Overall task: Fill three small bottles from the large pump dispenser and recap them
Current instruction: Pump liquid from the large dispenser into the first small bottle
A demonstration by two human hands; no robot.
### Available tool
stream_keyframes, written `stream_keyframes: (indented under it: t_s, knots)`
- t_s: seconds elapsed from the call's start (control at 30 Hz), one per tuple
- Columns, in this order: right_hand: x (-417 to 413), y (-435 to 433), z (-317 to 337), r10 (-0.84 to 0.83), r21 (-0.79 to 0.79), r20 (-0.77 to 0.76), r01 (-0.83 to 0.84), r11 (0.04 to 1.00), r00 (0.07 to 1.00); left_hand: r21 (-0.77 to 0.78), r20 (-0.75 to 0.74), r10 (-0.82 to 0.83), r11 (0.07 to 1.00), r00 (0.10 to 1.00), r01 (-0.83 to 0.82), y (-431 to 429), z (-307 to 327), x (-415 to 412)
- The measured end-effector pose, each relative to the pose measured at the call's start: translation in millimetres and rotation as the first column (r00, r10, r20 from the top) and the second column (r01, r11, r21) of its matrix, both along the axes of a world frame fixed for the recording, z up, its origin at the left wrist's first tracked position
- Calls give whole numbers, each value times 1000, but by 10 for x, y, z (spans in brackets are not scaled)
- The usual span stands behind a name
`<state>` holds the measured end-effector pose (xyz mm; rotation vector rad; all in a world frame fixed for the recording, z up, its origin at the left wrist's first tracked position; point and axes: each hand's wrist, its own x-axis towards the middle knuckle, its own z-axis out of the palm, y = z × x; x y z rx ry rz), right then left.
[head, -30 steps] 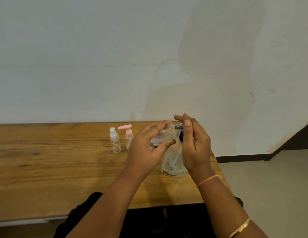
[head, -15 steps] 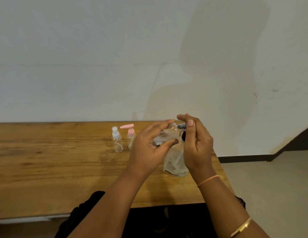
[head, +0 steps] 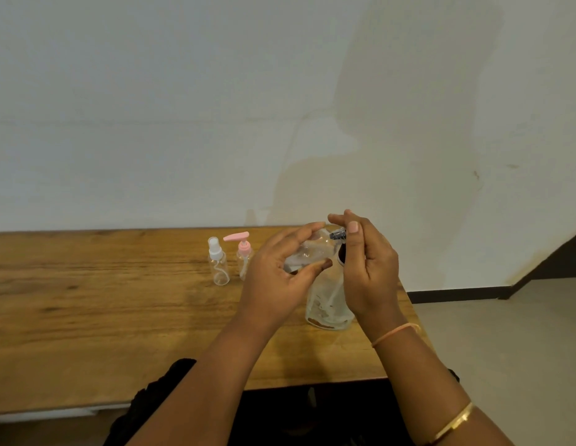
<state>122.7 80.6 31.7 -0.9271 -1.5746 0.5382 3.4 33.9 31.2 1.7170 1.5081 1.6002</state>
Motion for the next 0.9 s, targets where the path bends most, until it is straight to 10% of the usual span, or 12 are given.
stream_keyframes:
  t_s: [0.9]
  knots:
    - [-8,8,-26,-23,8,35,23,1000,999,-40,-8,-4,999,1000,3,11,-3,-12]
